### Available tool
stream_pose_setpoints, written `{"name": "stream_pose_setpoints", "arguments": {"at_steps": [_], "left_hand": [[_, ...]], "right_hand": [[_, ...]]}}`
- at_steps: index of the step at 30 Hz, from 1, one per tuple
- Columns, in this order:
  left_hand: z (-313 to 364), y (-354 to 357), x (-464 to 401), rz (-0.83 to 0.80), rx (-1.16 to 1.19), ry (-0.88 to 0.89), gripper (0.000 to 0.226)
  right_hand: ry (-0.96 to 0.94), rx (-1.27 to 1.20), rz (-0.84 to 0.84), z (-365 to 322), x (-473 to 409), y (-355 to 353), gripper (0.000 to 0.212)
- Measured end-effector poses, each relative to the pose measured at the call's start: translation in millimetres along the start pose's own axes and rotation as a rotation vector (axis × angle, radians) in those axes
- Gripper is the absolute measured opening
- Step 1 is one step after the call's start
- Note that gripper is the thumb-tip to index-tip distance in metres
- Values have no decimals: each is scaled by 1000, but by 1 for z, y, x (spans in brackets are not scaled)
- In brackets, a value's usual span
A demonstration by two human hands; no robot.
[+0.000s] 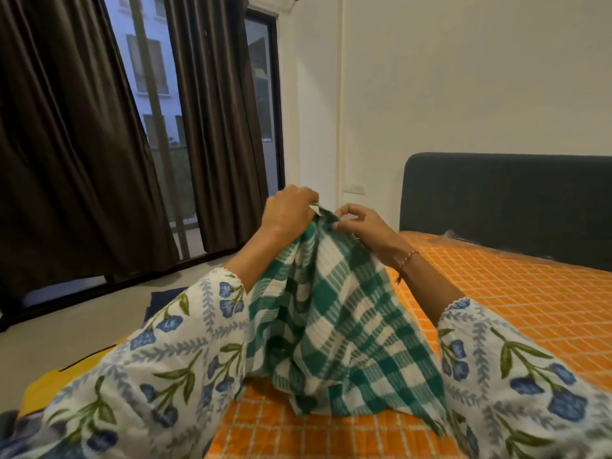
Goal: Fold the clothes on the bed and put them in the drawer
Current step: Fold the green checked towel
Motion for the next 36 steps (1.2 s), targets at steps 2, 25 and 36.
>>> {"name": "stream_pose_setpoints", "arguments": {"at_steps": [2,25,36], "left_hand": [[-17,-3,1,52,78,-89,28],[-21,35,0,-177,466,73,49],[15,47,1,-349,695,168,27]], "right_hand": [[69,61,-9,26,9,-5,6],[-325,587,304,-25,7,-15,18],[-280,201,81,-38,9,-7,8]]}}
Point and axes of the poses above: each hand's wrist, its own x-axis away from the middle knuckle, its own y-axis out of the palm, z = x × y, the point moved 9 cm from there along -x, towards the middle knuckle, and after that the axes turned 15 degrees about -x, right-handed, at the moved point
